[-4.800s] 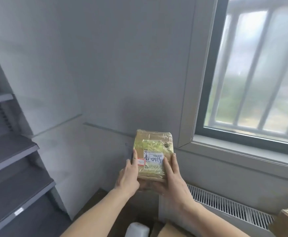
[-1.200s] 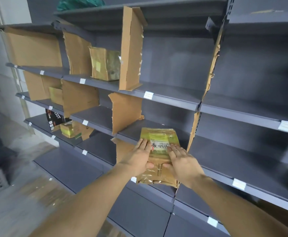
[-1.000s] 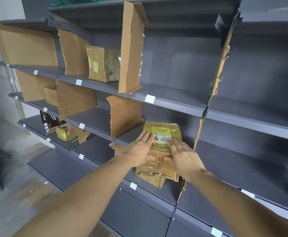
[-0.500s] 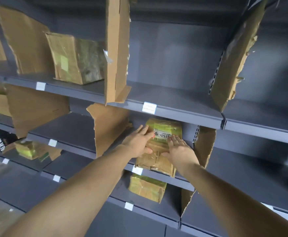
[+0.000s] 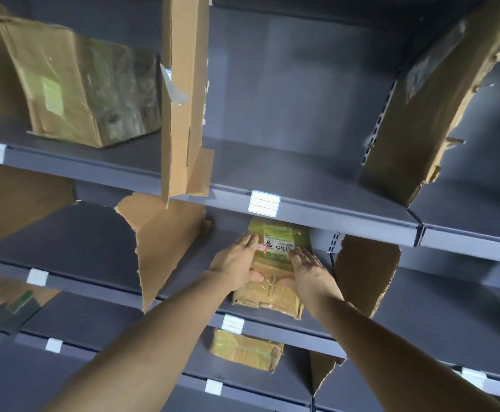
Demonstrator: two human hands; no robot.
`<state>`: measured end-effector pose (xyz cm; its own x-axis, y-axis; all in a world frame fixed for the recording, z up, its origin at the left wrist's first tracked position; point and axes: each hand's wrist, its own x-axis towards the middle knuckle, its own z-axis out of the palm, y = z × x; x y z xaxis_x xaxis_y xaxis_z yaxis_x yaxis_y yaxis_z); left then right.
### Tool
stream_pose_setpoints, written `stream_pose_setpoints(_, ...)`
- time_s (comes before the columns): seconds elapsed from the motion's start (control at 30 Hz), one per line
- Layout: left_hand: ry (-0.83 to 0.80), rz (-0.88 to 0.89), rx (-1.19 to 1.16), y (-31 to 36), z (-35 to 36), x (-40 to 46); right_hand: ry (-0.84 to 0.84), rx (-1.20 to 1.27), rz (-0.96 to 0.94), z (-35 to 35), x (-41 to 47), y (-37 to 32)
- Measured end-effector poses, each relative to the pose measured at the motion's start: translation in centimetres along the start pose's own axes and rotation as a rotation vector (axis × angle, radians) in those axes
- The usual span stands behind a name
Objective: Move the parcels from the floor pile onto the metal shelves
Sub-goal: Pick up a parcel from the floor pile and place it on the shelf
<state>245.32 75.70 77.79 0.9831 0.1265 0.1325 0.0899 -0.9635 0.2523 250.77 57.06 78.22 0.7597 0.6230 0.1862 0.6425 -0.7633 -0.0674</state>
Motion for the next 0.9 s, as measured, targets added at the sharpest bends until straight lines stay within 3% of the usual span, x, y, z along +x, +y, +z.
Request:
stream_pose_setpoints(0.33,-0.012,-0.005,0.045,0.5,-0.4,0.4,0.025,-0.061,0.053,-0.4,0.0,-0.8)
stream_pose_setpoints(0.5,0.084,-0.055,0.143,1.6,-0.1,-1.3,0.087,-0.074,0.133,-0.8,-1.5,-1.4)
stream_pose_setpoints(0.63,0.26,0.235,0.259,3.2,0.8,-2.9,0.081,-0.065,0.1,-0.7,-3.9,-0.5)
stream_pose_setpoints(0.73,0.219,0.453,0.274,6.7,1.7,-3.8,0.099,-0.015,0.064,-0.8,-6.5,0.5)
stream_pose_setpoints(0.9,0.278,0.617,0.132,12.8,2.4,-5.0,0.18,0.026,0.154,-3.4,-12.8,3.8)
